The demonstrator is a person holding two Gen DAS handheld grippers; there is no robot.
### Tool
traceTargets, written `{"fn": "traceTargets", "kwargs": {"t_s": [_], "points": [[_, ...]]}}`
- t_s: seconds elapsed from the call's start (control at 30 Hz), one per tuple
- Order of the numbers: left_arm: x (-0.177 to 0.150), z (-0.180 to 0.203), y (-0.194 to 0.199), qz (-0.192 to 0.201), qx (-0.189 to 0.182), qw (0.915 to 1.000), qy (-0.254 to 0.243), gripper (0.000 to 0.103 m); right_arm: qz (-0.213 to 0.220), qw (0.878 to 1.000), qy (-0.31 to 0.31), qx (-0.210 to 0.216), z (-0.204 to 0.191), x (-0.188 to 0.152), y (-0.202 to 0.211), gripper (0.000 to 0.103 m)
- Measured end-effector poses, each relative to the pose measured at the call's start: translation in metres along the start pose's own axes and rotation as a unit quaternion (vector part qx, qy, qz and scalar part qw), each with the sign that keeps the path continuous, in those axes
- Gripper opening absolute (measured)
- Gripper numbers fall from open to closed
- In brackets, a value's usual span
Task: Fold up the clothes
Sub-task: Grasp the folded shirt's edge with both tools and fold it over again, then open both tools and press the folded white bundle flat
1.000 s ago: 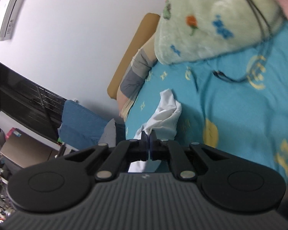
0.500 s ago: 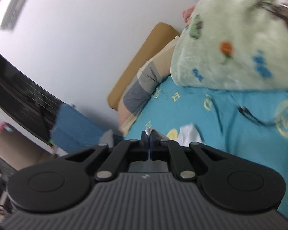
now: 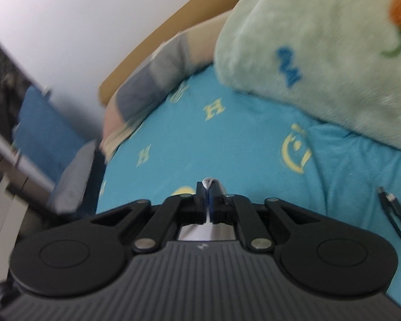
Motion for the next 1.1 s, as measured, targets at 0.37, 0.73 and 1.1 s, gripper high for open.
{"fn": "traceTargets", "kwargs": {"t_s": [0.37,0.73,1.1], "points": [[-0.027,0.039,0.029,0.021,0.001,0.9912,-0.131,0.088,-0.007,0.988,0.111,0.103,-0.065,-0.011,0.05,0.08],[-0.054,0.01,-0.035,-0.026,0.082,0.9819,-0.169,0.087,-0.089,0.973,0.215,-0.002,-0.04,-0.055,-0.034,0.042],[-0.065,0.028,0.031,-0.024,0.072,0.9784,-0.192,0.086,-0.076,0.977,0.2,0.011,-0.07,-0.065,0.033,0.046]]}}
Point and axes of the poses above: each gripper's, at about its wrist camera, not at the fingertips, and y roughly against the way its jaws point, z to its right, x to its top, the point moved 10 cm from there along -y, roughly the way its jaws point, and after that the axes turned 7 degrees about y, right-handed, at the moved point
